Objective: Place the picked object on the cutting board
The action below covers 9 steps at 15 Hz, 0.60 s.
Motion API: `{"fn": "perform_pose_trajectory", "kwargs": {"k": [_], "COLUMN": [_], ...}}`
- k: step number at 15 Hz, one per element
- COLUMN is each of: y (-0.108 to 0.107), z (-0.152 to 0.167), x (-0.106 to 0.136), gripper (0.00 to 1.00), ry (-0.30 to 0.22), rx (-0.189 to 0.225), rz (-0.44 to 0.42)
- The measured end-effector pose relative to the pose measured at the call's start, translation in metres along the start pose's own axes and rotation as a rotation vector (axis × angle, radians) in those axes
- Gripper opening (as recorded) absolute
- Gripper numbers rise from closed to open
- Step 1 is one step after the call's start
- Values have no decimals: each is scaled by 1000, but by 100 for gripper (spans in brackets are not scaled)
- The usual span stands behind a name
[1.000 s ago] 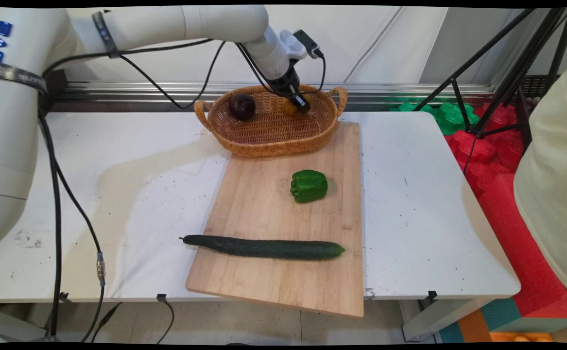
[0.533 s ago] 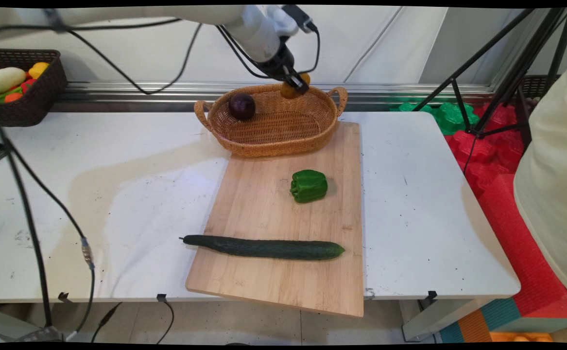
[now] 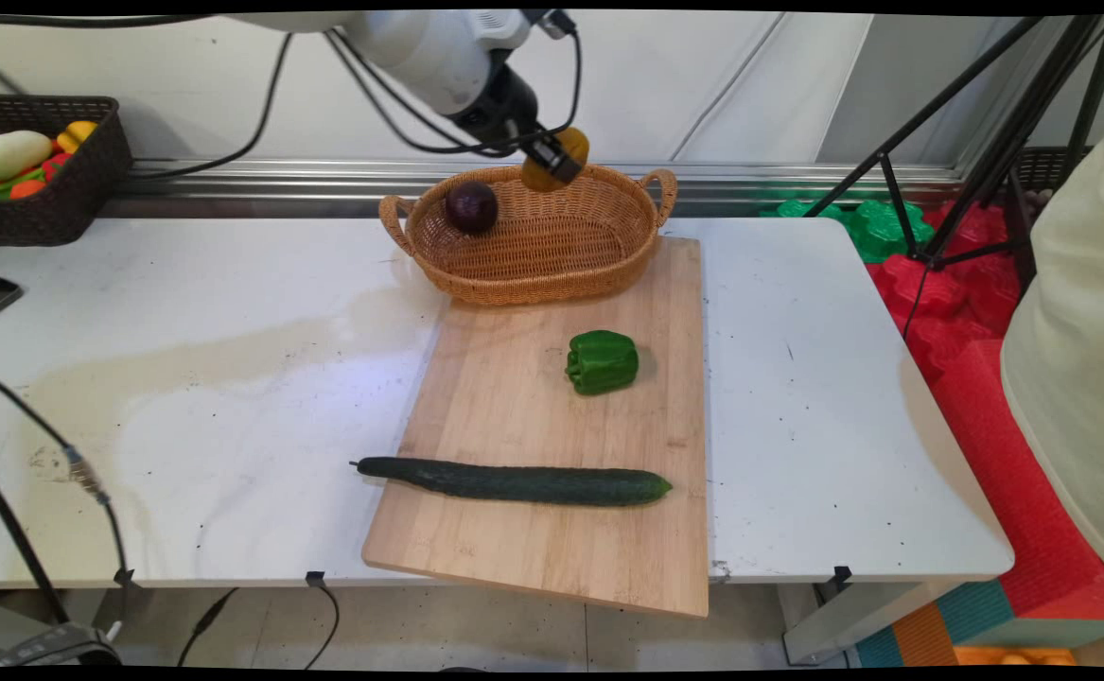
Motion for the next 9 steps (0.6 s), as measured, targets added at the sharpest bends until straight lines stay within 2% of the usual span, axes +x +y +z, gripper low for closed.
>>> {"fn": "perform_pose_trajectory", "kwargs": {"k": [4, 9], "y": [17, 37], "z": [-42, -77], "x": [-31, -76], "gripper": [0, 0], "ry": [-5, -47], "rx": [-44, -94], "rz": [26, 47]}}
